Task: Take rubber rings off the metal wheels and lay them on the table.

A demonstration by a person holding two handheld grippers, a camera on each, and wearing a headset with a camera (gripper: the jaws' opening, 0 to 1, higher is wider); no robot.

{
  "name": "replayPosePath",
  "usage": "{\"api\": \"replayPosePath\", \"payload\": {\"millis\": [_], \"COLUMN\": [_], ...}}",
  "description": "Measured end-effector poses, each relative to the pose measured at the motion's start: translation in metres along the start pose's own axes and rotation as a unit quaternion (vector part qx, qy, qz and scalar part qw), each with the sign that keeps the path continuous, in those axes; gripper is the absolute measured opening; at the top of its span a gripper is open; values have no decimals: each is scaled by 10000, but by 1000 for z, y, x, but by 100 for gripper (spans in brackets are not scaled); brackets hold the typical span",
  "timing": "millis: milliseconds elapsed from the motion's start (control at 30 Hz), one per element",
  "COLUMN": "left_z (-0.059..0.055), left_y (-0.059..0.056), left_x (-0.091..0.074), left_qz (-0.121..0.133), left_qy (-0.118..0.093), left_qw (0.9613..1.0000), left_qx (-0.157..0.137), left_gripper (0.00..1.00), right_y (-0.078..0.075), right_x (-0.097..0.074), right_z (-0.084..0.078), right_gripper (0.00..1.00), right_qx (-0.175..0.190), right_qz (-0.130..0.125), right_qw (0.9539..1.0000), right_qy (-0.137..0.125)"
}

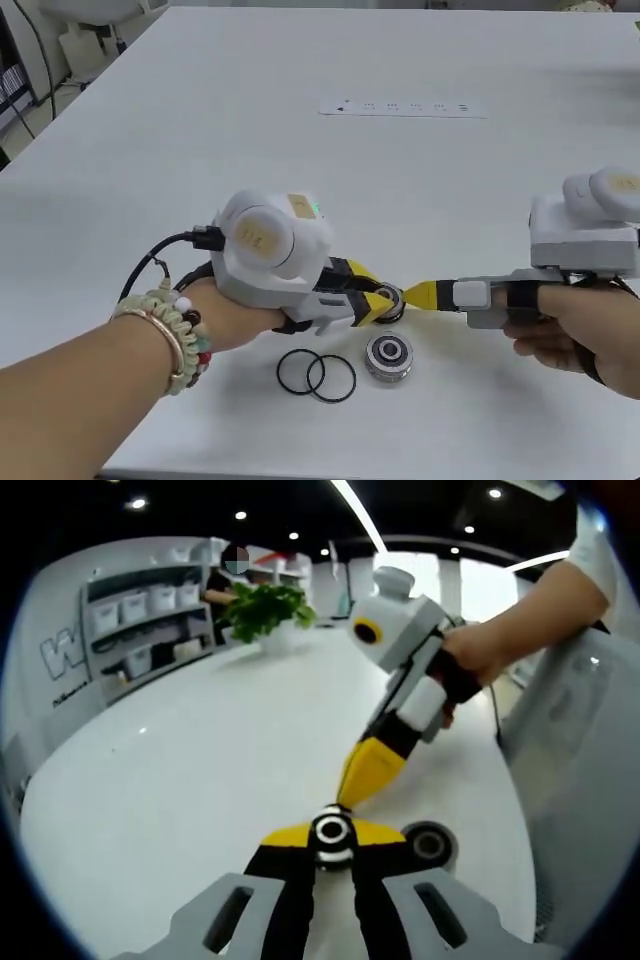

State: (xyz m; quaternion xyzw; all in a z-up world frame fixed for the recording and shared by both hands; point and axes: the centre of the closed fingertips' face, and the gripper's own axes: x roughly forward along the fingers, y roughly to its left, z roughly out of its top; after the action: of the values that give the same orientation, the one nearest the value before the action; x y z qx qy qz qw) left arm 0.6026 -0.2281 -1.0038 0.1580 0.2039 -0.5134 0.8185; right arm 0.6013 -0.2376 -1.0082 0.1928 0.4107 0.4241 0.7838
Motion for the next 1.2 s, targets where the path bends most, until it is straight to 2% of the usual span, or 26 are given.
{"api": "replayPosePath", "payload": {"millis": [233, 833, 867, 900, 933, 967, 1033, 1100, 1133, 1200], "left_z": [0, -1, -1, 0, 0, 0, 1, 1, 1, 1], "left_y": [1, 1, 1, 1, 1, 0, 0, 0, 0, 0], "left_x": [0, 0, 0, 0, 1, 2, 2, 2, 2, 2], "left_qz": [5, -7, -9, -5, 0, 2, 5, 6, 6, 2], "left_qy": [12, 23, 17, 9, 7, 9, 10, 10, 11, 20], "left_qw": [10000, 10000, 10000, 10000, 10000, 10000, 10000, 10000, 10000, 10000], "left_qx": [14, 18, 16, 11, 12, 15, 18, 13, 19, 38], "left_gripper": [14, 14, 14, 14, 14, 14, 14, 14, 14, 14], "right_y": [5, 12, 37, 64, 61, 56, 51, 42, 33, 21], "right_x": [2, 5, 3, -3, -1, 2, 5, 6, 6, 4], "right_z": [2, 3, 10, 27, 35, 41, 41, 28, 21, 15], "right_gripper": [0, 0, 0, 0, 0, 0, 0, 0, 0, 0], "right_qx": [-144, -102, -116, 665, 431, -166, -387, -481, -784, -971], "right_qz": [19, 142, 891, 1477, 1313, 947, 744, 491, 297, 57], "right_qw": [9999, 9998, 9956, 9851, 9881, 9921, 9935, 9964, 9960, 9951], "right_qy": [-12, -29, -249, -574, -682, -804, -770, -491, -299, -152]}}
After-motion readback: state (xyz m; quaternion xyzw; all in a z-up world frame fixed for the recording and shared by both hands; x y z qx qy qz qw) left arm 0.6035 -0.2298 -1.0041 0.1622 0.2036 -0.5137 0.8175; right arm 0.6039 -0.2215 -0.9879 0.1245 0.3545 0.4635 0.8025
